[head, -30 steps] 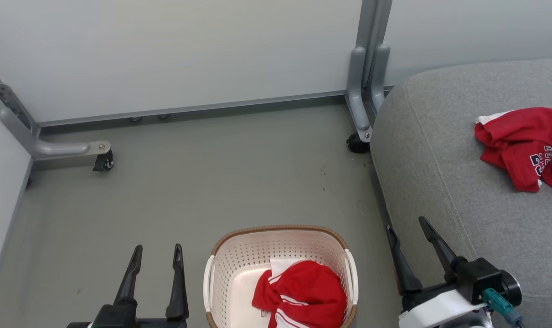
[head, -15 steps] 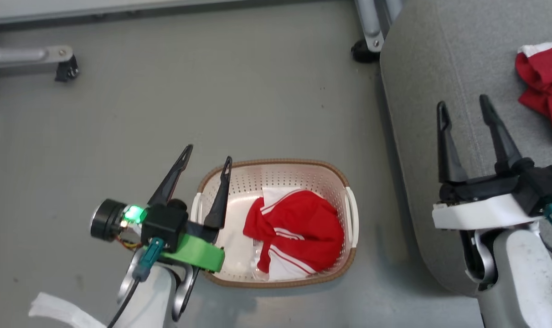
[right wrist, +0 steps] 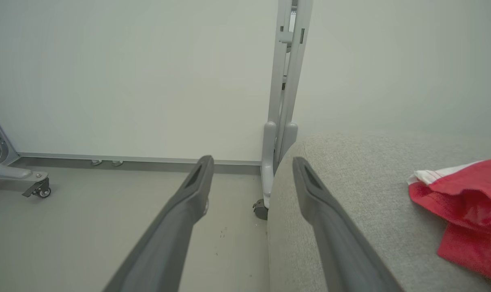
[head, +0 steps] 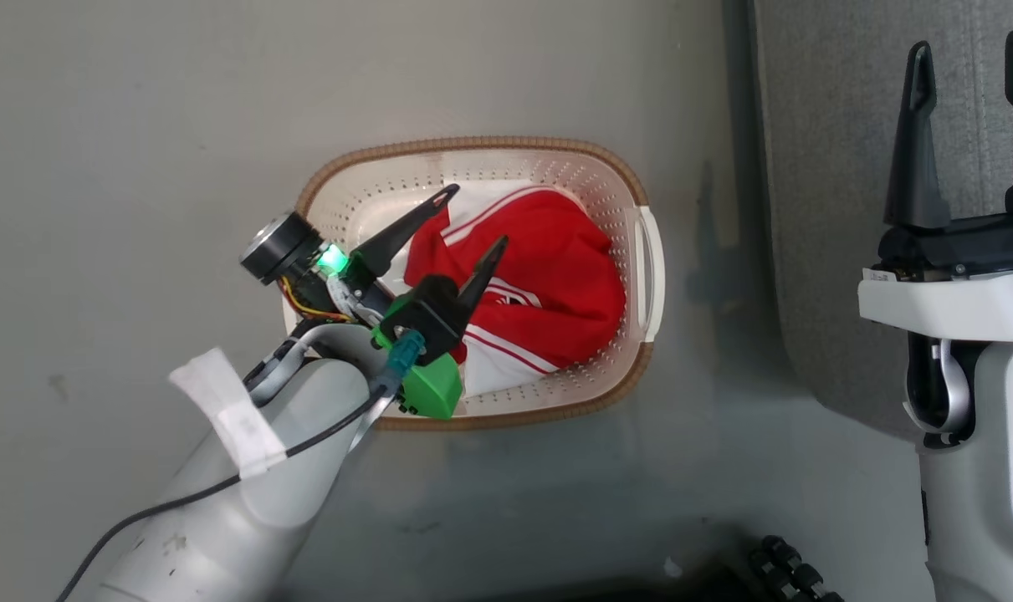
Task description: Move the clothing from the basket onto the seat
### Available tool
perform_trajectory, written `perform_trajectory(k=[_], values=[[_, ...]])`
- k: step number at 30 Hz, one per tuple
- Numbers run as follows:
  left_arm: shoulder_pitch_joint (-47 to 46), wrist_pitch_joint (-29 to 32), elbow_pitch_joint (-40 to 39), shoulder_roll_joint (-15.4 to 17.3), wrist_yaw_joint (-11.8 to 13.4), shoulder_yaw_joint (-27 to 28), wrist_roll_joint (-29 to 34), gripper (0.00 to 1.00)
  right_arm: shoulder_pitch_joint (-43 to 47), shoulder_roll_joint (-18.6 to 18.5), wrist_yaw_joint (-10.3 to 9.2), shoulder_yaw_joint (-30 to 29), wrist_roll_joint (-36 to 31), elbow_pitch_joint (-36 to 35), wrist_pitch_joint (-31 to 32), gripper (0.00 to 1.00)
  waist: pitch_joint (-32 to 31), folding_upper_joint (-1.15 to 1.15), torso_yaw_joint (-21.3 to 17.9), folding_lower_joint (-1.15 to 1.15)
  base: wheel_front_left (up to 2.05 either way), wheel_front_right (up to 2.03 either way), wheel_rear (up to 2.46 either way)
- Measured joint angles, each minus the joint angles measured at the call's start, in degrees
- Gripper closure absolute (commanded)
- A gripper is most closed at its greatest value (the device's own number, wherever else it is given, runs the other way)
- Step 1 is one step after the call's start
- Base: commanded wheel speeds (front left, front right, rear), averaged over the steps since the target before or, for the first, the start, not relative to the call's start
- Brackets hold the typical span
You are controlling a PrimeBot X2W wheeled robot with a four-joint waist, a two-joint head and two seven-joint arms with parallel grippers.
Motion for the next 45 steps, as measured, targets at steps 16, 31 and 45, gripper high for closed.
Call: perform_trajectory(k=[16, 31, 45], values=[[-19.44, 7.17, 28.39, 1.09, -0.11, -36.00, -15.88, 0.00, -2.31, 2.55, 0.00, 3.93, 0.71, -4.45, 0.00, 0.00, 14.56, 0.00, -7.70, -0.01, 0.00, 0.00, 0.00], [-20.93, 18.33, 31.09, 0.88, -0.12, -36.28, -8.86, 0.00, -3.08, 2.61, 0.00, 7.68, 2.91, -5.70, 0.00, 0.00, 19.81, 0.00, -12.96, -0.01, 0.00, 0.00, 0.00], [-22.83, 15.61, 36.02, -0.12, -0.12, -36.26, -7.21, 1.00, -3.13, 2.61, 0.00, 7.98, 2.66, -5.25, 0.00, 0.00, 19.39, 0.00, -13.84, -0.01, 0.00, 0.00, 0.00]])
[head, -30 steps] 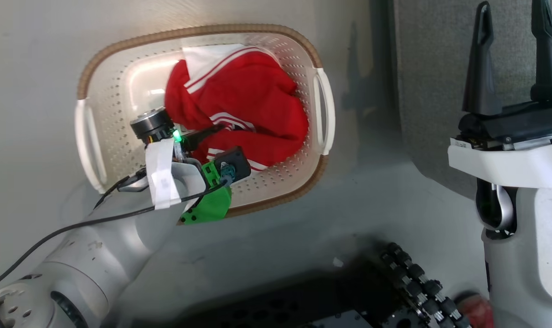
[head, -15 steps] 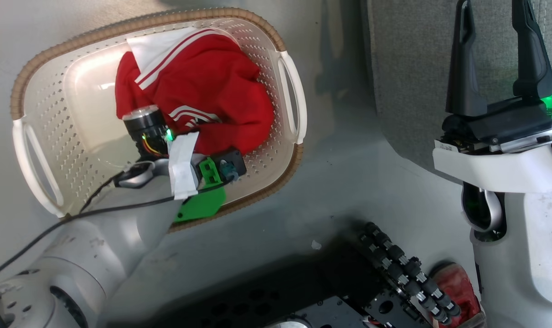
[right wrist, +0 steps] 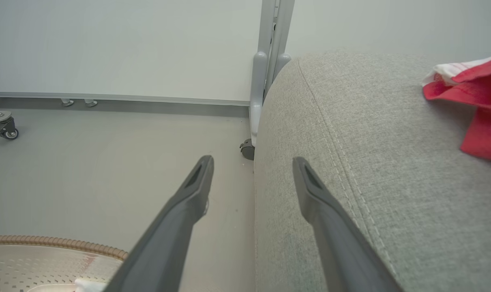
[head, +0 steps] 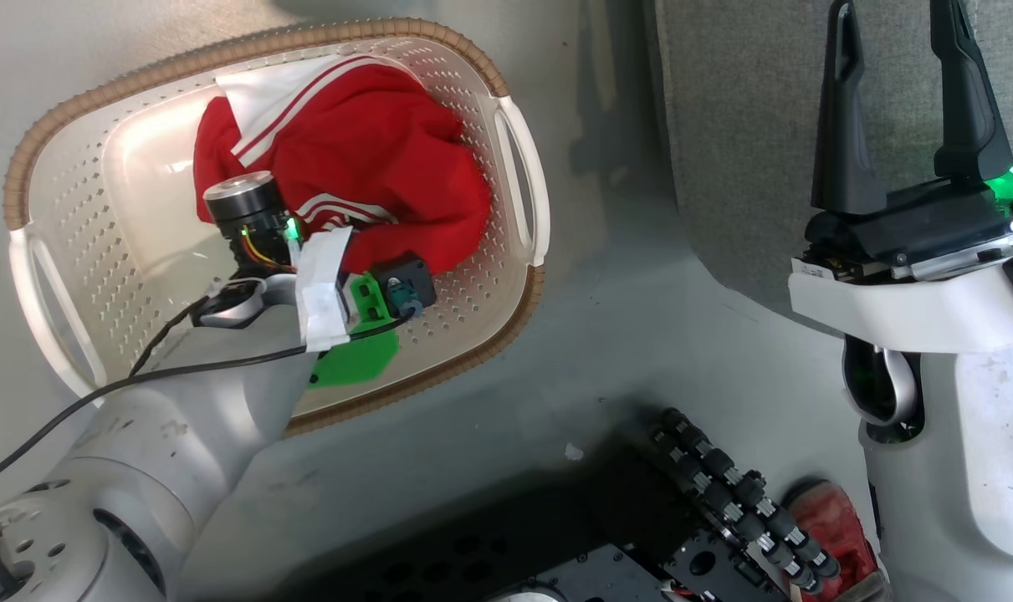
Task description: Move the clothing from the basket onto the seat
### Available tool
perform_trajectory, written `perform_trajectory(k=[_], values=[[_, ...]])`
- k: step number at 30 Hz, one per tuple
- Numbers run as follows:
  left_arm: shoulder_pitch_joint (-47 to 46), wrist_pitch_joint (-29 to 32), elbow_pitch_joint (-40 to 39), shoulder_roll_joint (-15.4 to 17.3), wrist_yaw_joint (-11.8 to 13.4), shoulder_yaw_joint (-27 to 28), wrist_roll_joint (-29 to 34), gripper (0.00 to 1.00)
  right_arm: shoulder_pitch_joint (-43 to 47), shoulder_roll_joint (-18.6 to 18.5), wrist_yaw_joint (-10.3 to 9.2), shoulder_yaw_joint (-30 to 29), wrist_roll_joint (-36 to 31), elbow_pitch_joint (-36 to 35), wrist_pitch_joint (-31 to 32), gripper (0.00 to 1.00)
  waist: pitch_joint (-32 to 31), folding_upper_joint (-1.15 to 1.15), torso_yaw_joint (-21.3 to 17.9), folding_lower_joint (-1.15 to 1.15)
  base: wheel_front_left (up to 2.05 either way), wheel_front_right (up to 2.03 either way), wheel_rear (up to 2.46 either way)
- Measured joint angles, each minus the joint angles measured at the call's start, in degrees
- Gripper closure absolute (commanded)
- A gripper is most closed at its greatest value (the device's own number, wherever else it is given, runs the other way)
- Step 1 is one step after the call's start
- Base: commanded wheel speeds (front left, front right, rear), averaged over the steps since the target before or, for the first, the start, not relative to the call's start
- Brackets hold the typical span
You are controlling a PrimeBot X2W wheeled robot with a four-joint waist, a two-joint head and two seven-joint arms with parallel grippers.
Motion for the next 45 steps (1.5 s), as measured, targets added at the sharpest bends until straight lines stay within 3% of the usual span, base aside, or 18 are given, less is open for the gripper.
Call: perform_trajectory(k=[8, 15, 23, 29, 34, 45], values=[[1.71, -4.94, -0.31, -2.78, 0.00, 0.03, -2.40, 1.00, 0.90, 0.02, 0.00, 0.60, -3.92, 1.49, 0.00, 0.00, -4.14, 0.00, 1.43, 0.00, 0.00, 0.00, 0.00], [4.53, -11.60, -1.59, -3.97, 0.00, 0.57, -12.81, 1.00, 2.59, -0.15, 0.00, 1.40, -5.20, 3.18, 0.00, 0.00, -11.01, 0.00, 3.04, 0.00, 0.00, 0.00, 0.00], [15.79, -15.23, -4.15, -5.32, 1.32, 5.56, -20.45, 1.00, 10.03, -1.54, 0.00, 2.38, -4.63, 6.75, 0.00, 0.00, -22.67, 0.00, 5.11, -0.01, 0.00, 0.00, 0.00], [23.82, -15.48, -15.52, -4.60, 5.33, 12.44, -23.17, 1.00, 15.83, -2.07, 0.00, 2.79, -4.02, 8.95, 0.00, 0.00, -32.43, 0.00, 7.05, -0.01, 0.00, 0.00, 0.00], [30.70, -15.48, -23.73, -2.75, 7.15, 19.56, -25.21, 1.00, 19.36, -2.16, 0.00, 2.54, -3.07, 10.82, 0.00, 0.00, -40.02, 0.00, 8.55, -0.01, 0.00, 0.00, 0.00], [37.96, -15.48, -37.23, 0.30, 10.55, 28.60, -21.52, 1.00, 24.01, -1.92, 0.00, 4.35, -2.89, 13.58, 0.00, 0.00, -53.57, 0.00, 11.11, -0.02, 0.00, 0.00, 0.00]])
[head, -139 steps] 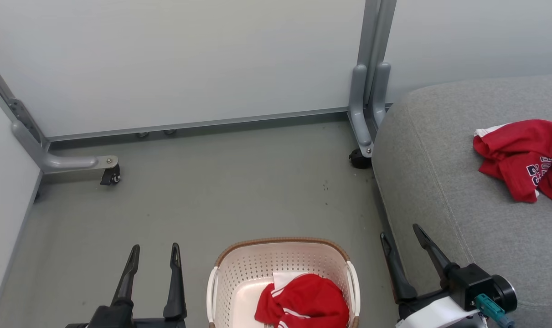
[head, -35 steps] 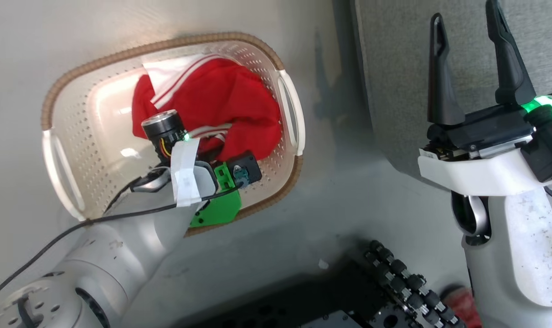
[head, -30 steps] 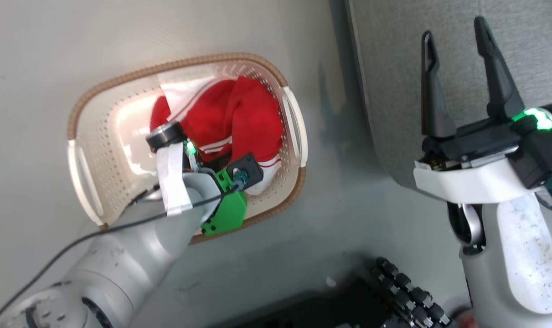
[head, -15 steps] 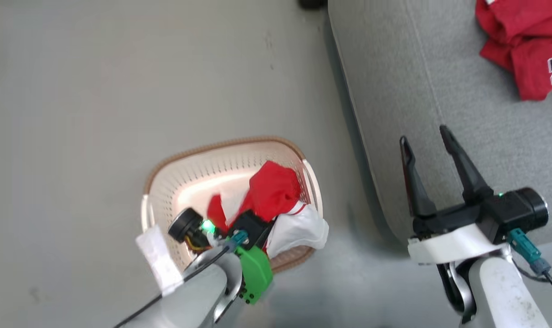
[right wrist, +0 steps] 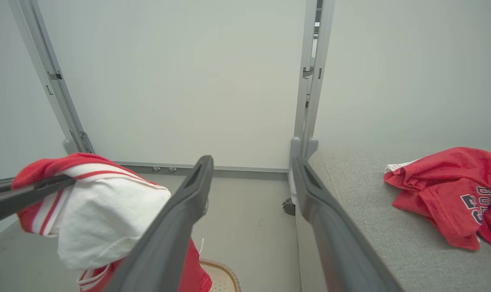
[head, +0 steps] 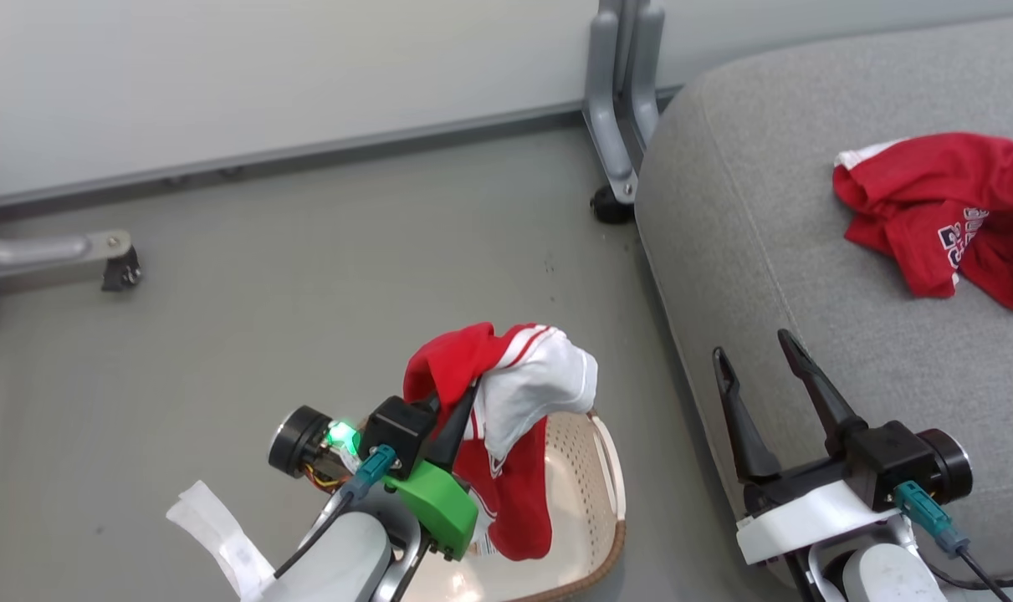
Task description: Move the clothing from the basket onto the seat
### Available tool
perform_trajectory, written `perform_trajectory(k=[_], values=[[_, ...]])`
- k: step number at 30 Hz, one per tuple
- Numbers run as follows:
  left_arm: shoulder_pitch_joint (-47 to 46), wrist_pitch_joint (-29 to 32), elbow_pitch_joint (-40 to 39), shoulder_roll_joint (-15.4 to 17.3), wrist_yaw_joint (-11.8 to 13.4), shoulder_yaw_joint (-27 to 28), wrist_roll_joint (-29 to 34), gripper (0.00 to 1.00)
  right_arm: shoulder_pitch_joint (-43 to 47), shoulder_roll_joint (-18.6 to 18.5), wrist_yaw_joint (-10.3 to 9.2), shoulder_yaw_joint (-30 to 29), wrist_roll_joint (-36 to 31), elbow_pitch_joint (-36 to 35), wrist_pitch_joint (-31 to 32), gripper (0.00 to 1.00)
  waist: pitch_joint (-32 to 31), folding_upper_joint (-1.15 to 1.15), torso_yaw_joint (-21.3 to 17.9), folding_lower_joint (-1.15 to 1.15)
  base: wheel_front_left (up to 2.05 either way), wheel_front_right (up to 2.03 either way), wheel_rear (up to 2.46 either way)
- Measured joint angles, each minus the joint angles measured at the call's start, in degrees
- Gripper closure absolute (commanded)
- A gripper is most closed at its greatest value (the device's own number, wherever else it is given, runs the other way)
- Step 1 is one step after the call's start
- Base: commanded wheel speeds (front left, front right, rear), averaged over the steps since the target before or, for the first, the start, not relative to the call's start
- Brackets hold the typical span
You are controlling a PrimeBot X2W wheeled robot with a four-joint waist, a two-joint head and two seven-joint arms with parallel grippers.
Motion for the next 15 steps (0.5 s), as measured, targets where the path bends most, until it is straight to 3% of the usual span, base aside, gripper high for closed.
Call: perform_trajectory(k=[7, 15], values=[[0.30, -0.01, -7.13, 1.31, 1.22, 2.60, 3.16, 1.00, 0.41, -0.03, 0.00, 1.02, 0.47, 0.65, 0.00, 0.00, -5.04, 0.00, 0.80, 0.00, 0.00, 0.00, 0.00], [0.36, 0.00, -11.87, 1.47, 1.76, 3.02, 5.23, 1.00, 0.99, -0.30, 0.00, 3.82, 1.21, 1.62, 0.00, 0.00, -5.86, 0.00, 0.77, 0.00, 0.00, 0.00, 0.00]])
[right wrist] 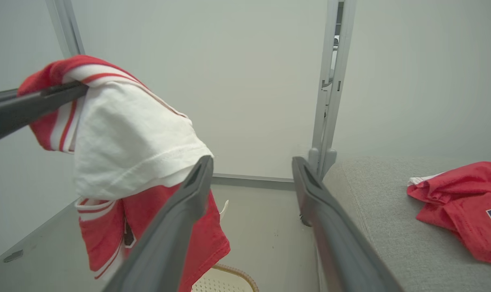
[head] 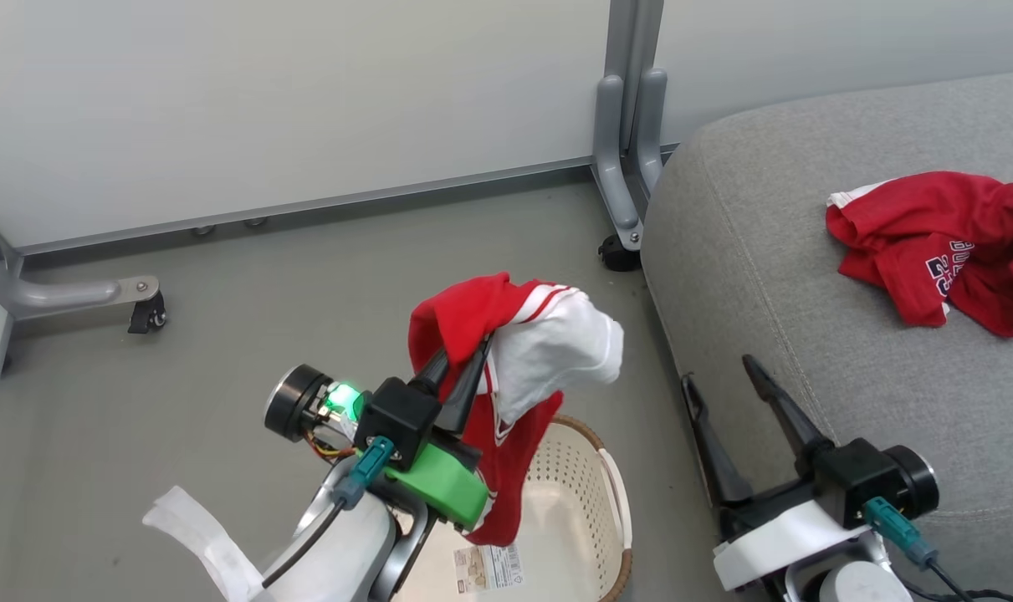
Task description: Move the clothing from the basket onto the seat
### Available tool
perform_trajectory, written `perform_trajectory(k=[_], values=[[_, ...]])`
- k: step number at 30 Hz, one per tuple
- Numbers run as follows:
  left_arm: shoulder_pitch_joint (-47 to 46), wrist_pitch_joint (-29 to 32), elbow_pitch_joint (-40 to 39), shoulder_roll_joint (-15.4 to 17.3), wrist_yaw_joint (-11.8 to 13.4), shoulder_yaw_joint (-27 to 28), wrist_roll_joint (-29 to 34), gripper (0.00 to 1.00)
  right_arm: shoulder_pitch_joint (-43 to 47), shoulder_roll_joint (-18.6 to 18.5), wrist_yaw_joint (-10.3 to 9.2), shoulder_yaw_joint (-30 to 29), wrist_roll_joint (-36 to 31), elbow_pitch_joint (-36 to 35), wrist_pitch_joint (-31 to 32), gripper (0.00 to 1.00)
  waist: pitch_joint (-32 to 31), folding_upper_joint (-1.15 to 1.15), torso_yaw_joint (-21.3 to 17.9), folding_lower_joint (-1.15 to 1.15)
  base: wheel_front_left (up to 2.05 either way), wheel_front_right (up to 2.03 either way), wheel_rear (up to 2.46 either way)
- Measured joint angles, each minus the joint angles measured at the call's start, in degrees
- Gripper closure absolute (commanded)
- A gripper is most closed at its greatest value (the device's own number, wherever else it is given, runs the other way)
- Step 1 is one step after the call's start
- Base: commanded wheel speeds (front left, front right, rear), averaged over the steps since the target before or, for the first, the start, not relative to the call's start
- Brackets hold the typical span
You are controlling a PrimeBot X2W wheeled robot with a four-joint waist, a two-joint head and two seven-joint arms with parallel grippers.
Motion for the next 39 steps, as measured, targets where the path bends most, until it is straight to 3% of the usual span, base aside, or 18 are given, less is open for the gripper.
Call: perform_trajectory(k=[9, 24, 25, 26, 39], values=[[-2.53, 1.30, -7.72, -1.62, -1.34, -1.35, 0.20, 1.00, -1.00, -1.92, 0.00, 7.43, 3.26, 2.37, 0.00, 0.00, 0.75, 0.00, 0.68, 0.00, 0.00, 0.00, 0.00], [-6.25, 7.39, -18.40, -4.13, -3.36, -6.69, 0.74, 1.00, -6.68, -1.68, 0.00, 8.91, 3.52, 6.04, 0.00, 0.00, 1.10, 0.00, 2.16, 0.00, 0.00, 0.00, 0.00], [-6.41, 7.40, -18.53, -4.17, -3.48, -6.80, 0.74, 1.00, -6.68, -1.70, 0.00, 8.99, 3.33, 6.43, 0.00, 0.54, 1.00, 0.00, 2.24, 0.00, 0.00, 0.00, 0.00], [-6.45, 7.46, -18.73, -4.28, -3.55, -6.91, 0.71, 1.00, -6.69, -1.72, 0.00, 8.76, 2.50, 6.58, 0.00, 1.00, 0.87, 0.00, 2.31, 0.00, 0.00, 0.00, 0.00], [-6.12, 6.82, -16.02, -3.54, -2.76, -6.92, 0.21, 1.00, -6.32, -1.21, 0.00, 10.02, 4.02, 6.39, 0.00, 1.00, 0.18, 0.00, 2.33, 0.01, 0.00, 0.00, 0.00]])
